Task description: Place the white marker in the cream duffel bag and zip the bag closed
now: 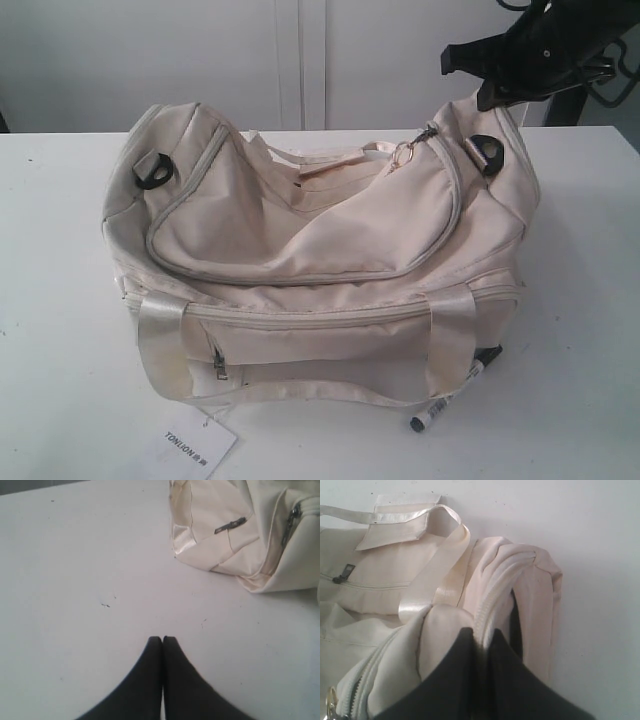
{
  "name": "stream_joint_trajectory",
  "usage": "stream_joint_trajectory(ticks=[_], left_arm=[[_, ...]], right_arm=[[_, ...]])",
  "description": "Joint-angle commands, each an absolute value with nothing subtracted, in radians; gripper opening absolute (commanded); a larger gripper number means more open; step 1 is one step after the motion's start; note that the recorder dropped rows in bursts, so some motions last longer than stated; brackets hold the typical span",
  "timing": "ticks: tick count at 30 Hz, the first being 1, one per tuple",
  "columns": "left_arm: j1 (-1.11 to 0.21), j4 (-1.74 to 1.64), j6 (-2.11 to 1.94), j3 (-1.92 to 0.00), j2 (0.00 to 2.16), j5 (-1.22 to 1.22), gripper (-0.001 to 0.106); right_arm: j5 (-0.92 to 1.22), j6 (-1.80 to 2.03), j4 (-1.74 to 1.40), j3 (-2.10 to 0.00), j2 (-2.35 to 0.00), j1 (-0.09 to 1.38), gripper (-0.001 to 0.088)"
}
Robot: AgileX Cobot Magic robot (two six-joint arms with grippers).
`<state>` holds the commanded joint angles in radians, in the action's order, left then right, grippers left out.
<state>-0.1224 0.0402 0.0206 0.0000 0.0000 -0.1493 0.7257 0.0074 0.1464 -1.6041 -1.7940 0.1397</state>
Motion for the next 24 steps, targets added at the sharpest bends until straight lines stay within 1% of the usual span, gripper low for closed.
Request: stream_joint_trajectory(ticks=[5,24], left_arm=[[-0.122,0.047,0.018,0.000,0.000,-0.083,0.000],[-0.122,0.051,0.000,0.000,0.000,-0.064,0.000]], right_arm=[[0.726,0.007,0.146,-1.604,-1.794,0.140,0.0000],[0.724,0.007,0.146,-1.604,-1.794,0.140,0.0000]])
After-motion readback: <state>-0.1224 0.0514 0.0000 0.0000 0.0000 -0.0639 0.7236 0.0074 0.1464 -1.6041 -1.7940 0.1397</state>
